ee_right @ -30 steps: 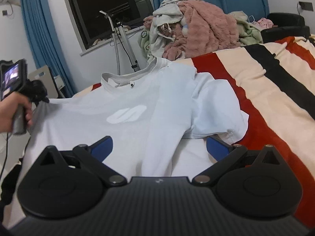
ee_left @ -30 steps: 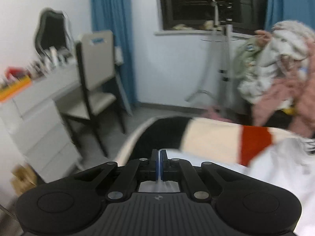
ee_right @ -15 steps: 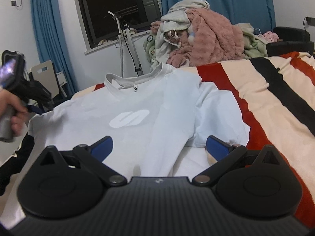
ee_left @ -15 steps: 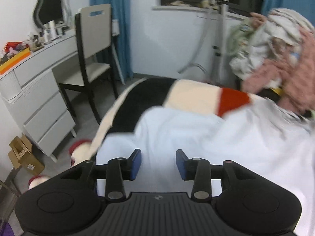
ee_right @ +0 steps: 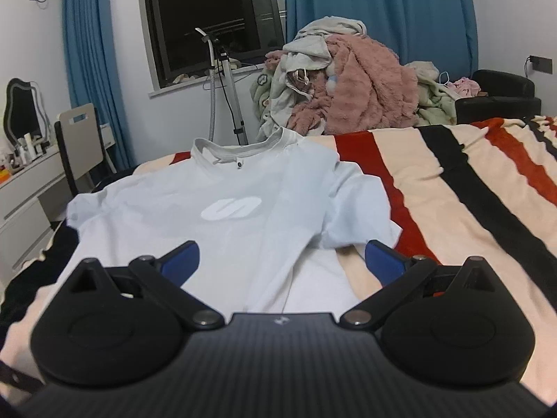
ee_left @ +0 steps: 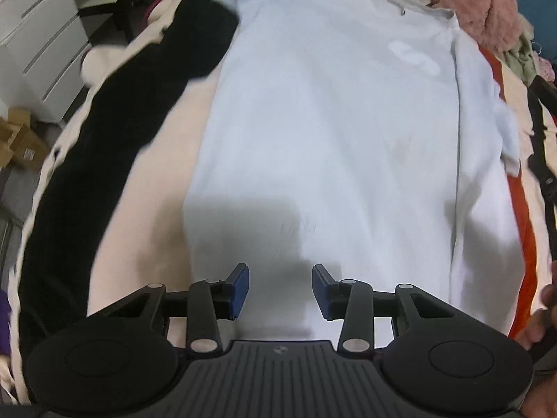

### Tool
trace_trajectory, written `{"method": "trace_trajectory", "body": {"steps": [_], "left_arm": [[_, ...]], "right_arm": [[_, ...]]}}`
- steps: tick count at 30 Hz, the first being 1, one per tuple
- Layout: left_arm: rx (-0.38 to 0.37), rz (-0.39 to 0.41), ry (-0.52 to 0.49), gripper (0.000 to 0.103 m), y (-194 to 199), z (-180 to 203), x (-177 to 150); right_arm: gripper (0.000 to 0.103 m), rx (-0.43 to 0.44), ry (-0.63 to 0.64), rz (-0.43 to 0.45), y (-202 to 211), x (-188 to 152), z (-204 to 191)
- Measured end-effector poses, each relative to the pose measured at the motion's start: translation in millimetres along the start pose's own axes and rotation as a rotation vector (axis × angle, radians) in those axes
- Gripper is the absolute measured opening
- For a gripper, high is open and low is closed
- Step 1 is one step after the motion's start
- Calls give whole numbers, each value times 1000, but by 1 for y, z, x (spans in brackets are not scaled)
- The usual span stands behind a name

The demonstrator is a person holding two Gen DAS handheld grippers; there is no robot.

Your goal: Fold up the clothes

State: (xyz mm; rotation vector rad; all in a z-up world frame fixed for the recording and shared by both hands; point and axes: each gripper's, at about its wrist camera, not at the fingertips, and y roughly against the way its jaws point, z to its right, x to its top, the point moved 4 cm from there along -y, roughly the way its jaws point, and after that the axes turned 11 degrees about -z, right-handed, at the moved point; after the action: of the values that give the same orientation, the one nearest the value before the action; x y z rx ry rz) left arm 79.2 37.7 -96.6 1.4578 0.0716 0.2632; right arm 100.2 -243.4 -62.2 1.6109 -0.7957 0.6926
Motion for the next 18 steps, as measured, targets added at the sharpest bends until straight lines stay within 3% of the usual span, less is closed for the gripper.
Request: {"method": "trace_trajectory", "body": {"steps": [3, 8, 10, 12, 13, 18], "left_arm": [[-21, -47, 33, 44, -14, -4, -19], [-15, -19, -73, 43, -8, 6, -35], [0, -29, -177, 35, -5, 14, -45], [12, -30, -265, 13, 2, 18, -59], [14, -37, -293, 7, 6, 17, -65], [69, -83, -425, 3, 26, -1, -92]], "right_arm": [[103, -3, 14, -9, 18, -11, -2], [103, -27, 32, -17, 27, -20, -2], [103, -32, 29, -26, 26, -21, 0], [103, -30, 24, -31, 25, -21, 0], [103, -29, 23, -32, 25, -20, 0], [103, -17, 16, -36, 24, -20, 1]]}}
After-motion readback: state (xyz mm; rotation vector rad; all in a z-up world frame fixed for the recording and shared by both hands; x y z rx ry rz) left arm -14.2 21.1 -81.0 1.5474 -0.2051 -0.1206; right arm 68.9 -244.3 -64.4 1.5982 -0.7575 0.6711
